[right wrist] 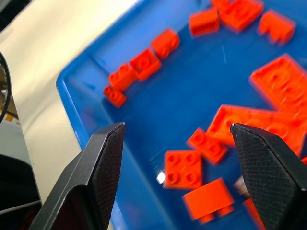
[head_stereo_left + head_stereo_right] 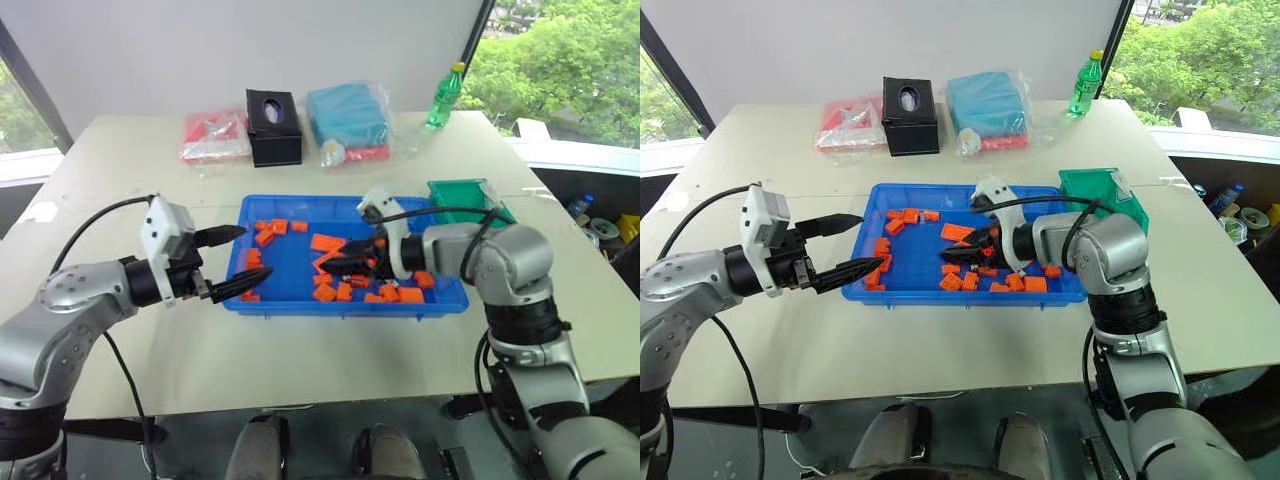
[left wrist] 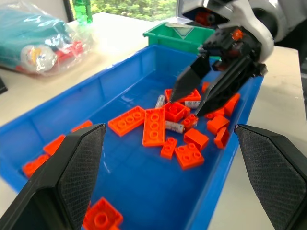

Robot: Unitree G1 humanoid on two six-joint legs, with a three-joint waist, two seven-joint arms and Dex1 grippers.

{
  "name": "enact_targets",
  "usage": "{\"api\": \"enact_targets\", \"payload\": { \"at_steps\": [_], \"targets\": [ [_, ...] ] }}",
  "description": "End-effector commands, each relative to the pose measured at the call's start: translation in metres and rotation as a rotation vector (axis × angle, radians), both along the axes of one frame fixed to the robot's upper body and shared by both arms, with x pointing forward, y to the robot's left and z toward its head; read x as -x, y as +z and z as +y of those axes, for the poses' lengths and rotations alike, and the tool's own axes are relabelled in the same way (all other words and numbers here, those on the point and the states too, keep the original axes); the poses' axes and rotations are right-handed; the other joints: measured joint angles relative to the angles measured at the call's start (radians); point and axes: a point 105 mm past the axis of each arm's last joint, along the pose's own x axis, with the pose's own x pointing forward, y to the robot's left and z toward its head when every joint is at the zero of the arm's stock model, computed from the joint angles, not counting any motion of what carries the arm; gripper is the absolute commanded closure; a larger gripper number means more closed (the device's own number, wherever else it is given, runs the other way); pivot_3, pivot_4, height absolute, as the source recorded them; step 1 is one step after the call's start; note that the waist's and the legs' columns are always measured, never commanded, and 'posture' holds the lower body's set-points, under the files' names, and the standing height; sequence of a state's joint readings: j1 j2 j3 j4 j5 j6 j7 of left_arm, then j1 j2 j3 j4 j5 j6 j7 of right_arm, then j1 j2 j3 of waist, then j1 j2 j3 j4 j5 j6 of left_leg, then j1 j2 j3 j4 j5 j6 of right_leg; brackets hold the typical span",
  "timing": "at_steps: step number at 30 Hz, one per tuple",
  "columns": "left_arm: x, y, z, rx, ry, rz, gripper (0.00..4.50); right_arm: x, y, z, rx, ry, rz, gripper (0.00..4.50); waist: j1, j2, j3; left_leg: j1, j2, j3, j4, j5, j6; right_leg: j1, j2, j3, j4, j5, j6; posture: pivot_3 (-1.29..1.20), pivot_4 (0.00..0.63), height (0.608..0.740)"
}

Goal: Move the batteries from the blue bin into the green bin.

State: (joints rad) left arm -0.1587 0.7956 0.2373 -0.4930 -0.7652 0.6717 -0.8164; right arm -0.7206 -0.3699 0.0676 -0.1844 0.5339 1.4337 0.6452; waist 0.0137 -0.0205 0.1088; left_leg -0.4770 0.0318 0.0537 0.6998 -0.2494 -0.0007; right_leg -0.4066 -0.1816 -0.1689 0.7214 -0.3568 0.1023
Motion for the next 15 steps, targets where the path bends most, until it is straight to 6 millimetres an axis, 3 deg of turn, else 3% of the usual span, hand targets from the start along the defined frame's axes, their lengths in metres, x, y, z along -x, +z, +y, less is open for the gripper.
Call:
{"api": "enact_targets", "payload": {
  "at_steps": [1,7,15],
  "targets": [
    [0.004,0.014,0.001,-0.004,0.002,-0.06,0.0,-0.004,-0.011,-0.004,0.001,-0.064,0.038,0.92,-0.001,0.0,0.0,0.0,0.0,0.0,0.0,0.0,0.0,0.0,0.0,0.0,0.0,0.0,0.0,0.0,0.15,0.63],
    [0.004,0.015,0.002,-0.006,0.01,-0.062,0.0,-0.02,-0.034,-0.015,0.039,-0.174,0.077,0.92,-0.004,0.0,0.0,0.001,0.0,0.001,-0.001,0.001,0.002,0.0,0.001,0.0,0.001,0.0,0.0,0.0,0.15,0.63],
    [0.003,0.016,0.002,-0.006,0.011,-0.068,0.0,-0.03,-0.039,-0.016,0.055,-0.201,0.061,0.92,-0.003,0.001,0.0,0.001,0.001,0.001,0.0,0.001,0.002,0.0,0.001,0.0,0.001,0.0,0.0,0.0,0.15,0.63]
  ]
}}
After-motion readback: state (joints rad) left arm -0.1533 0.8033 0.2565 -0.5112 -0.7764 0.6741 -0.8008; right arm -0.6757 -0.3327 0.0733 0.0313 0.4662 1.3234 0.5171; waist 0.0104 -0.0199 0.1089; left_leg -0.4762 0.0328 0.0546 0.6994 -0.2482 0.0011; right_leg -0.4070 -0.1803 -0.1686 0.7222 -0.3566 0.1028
